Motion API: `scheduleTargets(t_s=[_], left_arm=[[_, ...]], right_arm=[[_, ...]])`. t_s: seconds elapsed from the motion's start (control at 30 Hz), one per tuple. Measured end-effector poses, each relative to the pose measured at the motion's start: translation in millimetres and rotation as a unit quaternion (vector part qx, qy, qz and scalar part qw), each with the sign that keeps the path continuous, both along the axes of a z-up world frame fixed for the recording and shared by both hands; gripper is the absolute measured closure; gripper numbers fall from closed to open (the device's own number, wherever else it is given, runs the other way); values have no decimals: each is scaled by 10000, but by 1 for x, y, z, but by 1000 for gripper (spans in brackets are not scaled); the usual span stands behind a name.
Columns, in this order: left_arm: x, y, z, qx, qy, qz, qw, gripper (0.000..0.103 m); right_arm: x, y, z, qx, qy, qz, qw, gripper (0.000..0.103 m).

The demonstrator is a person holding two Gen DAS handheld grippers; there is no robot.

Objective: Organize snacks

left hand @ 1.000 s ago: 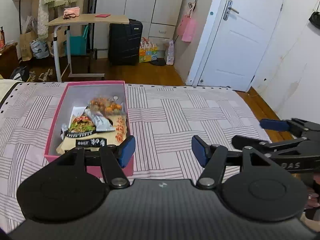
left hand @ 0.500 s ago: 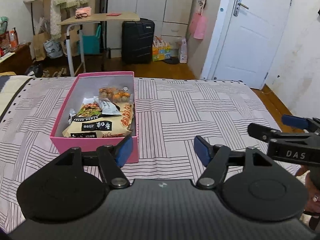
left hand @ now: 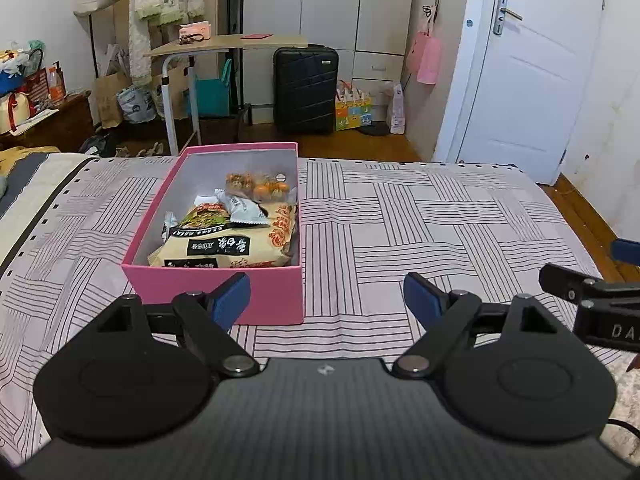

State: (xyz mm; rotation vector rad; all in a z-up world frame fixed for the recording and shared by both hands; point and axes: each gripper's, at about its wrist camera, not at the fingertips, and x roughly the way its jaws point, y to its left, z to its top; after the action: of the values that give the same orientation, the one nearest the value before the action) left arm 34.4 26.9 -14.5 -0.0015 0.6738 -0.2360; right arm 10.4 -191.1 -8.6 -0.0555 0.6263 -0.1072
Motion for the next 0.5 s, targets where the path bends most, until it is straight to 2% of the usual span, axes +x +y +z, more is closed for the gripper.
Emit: scheduleTargets(t_s=[0.1,0.33,0.5], left_arm=[[-2,1,-1,4,-15,76,10000,17],[-9,5,1,64,-206,253,9994,3],[-9,6,2,151,-170,348,9991,2]], right_arm=[[-1,3,-1,-5,25,-10,10000,2],[-3,9,0,10,69,-24,10000,2],[-4,7,0,55,128,-105,9998,2]])
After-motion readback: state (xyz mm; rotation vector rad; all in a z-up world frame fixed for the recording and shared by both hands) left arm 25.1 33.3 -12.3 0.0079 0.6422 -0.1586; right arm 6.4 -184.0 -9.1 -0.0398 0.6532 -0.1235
